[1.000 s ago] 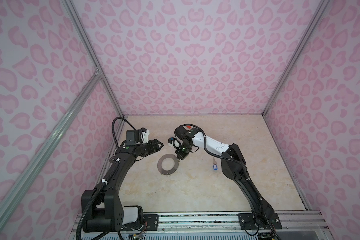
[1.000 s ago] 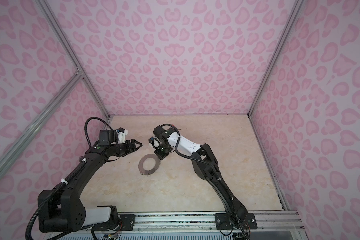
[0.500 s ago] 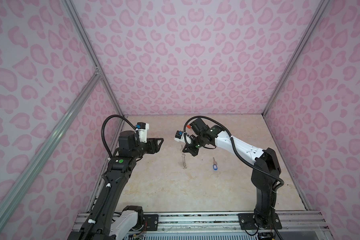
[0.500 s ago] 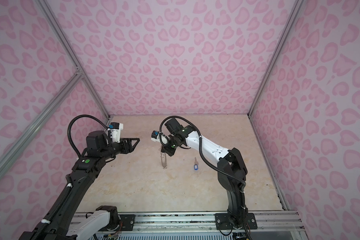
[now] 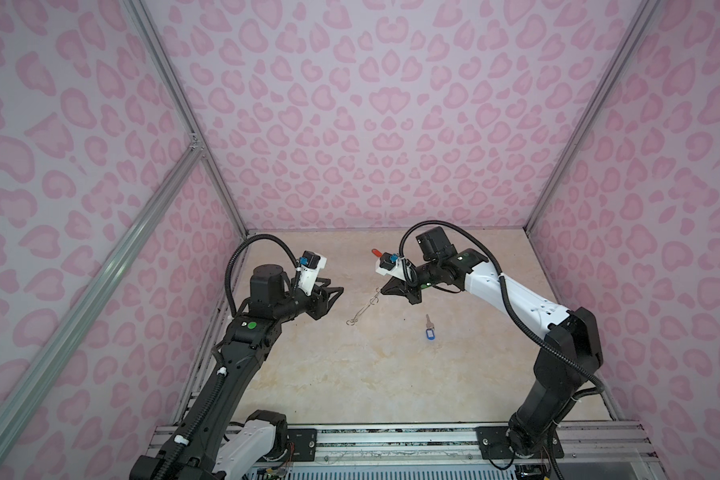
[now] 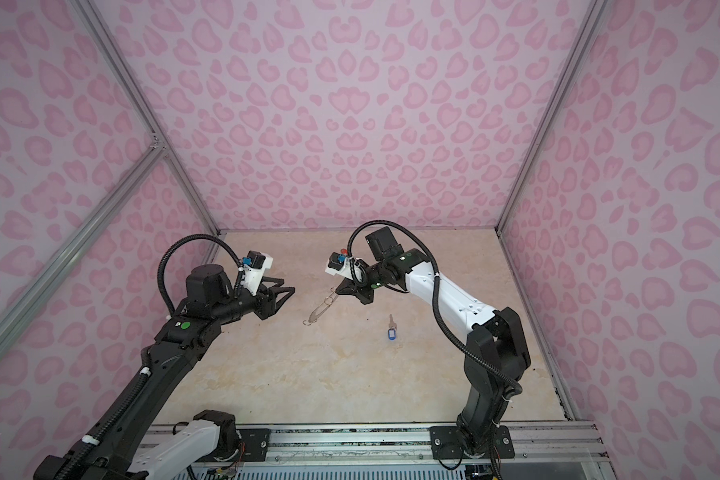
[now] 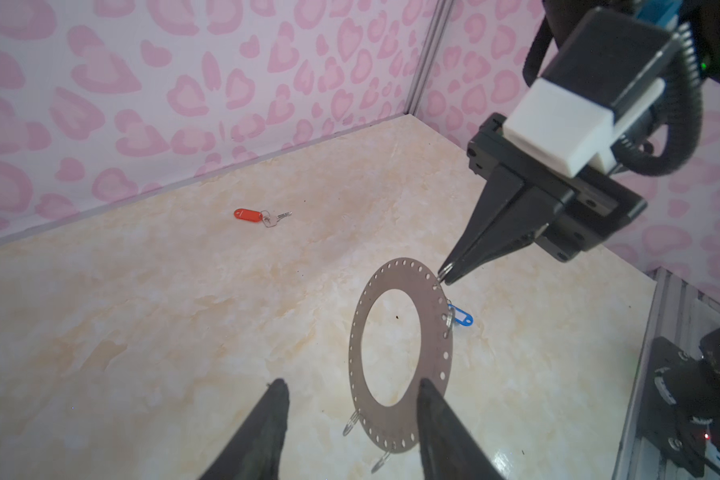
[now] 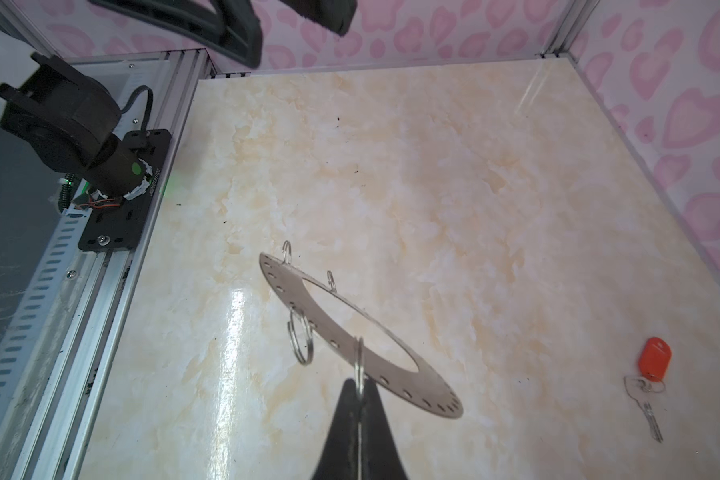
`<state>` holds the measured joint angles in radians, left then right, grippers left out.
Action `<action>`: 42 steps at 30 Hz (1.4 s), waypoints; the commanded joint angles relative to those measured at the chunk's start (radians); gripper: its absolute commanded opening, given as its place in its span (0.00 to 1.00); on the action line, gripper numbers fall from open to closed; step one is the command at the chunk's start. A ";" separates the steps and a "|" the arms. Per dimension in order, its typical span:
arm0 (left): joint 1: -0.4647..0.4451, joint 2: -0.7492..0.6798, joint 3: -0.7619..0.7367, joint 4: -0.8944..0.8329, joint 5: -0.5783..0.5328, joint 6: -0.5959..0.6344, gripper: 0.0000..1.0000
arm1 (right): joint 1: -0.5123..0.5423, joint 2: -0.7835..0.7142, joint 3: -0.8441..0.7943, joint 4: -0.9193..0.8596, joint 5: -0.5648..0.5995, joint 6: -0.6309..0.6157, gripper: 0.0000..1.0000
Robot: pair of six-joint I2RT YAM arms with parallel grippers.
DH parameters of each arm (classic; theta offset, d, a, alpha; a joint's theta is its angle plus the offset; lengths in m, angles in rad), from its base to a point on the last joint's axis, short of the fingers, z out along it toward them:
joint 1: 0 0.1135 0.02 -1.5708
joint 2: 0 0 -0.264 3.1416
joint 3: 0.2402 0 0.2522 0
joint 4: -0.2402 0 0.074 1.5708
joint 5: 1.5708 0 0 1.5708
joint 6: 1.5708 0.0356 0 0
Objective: Put the keys on the keyring
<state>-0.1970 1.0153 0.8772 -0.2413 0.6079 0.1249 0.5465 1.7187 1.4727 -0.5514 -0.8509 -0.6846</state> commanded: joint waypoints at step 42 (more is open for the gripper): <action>-0.294 0.089 0.005 0.181 0.004 0.391 0.25 | 0.009 -0.143 -0.235 0.397 -0.306 0.023 0.00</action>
<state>-0.4881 1.1011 0.8875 -0.1020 0.6086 0.5190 0.5495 1.5761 1.2430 -0.1848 -1.1351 -0.6727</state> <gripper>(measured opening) 0.253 0.048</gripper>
